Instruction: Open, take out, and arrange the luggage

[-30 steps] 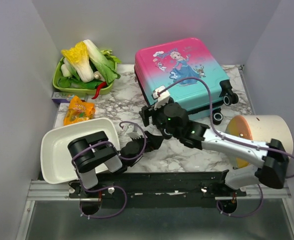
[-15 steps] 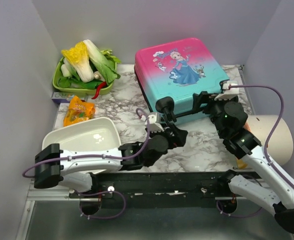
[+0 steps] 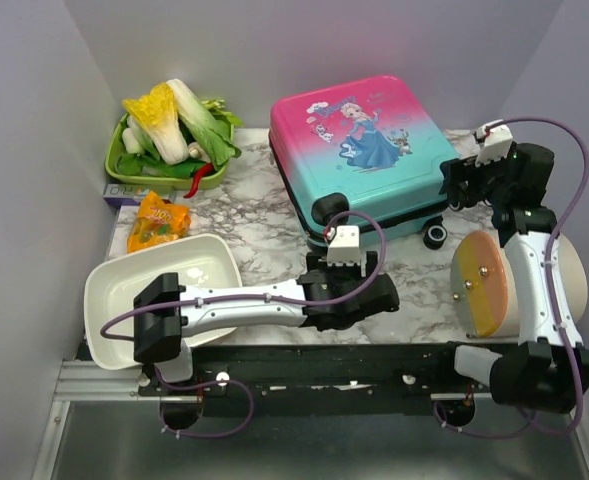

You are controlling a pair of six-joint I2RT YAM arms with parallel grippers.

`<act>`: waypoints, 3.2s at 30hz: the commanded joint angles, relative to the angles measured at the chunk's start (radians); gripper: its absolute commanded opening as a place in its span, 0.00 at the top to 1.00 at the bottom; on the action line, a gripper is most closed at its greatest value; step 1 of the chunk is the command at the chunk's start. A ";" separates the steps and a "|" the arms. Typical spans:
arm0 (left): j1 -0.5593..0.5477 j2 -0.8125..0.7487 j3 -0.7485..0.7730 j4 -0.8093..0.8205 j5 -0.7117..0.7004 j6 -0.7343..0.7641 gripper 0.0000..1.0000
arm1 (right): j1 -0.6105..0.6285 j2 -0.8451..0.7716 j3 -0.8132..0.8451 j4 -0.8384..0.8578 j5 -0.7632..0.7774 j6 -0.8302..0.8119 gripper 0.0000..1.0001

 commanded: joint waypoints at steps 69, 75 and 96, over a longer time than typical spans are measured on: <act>0.765 -0.648 -0.666 0.501 0.460 0.328 0.01 | 1.143 0.180 -0.228 0.289 0.332 0.692 0.66; 0.751 -0.749 -0.683 0.477 0.541 0.341 0.01 | 1.163 0.171 -0.220 0.298 0.395 0.707 0.43; 0.279 -0.360 -0.329 0.508 0.386 0.460 0.01 | 1.012 -0.401 -0.362 0.163 0.891 0.588 0.00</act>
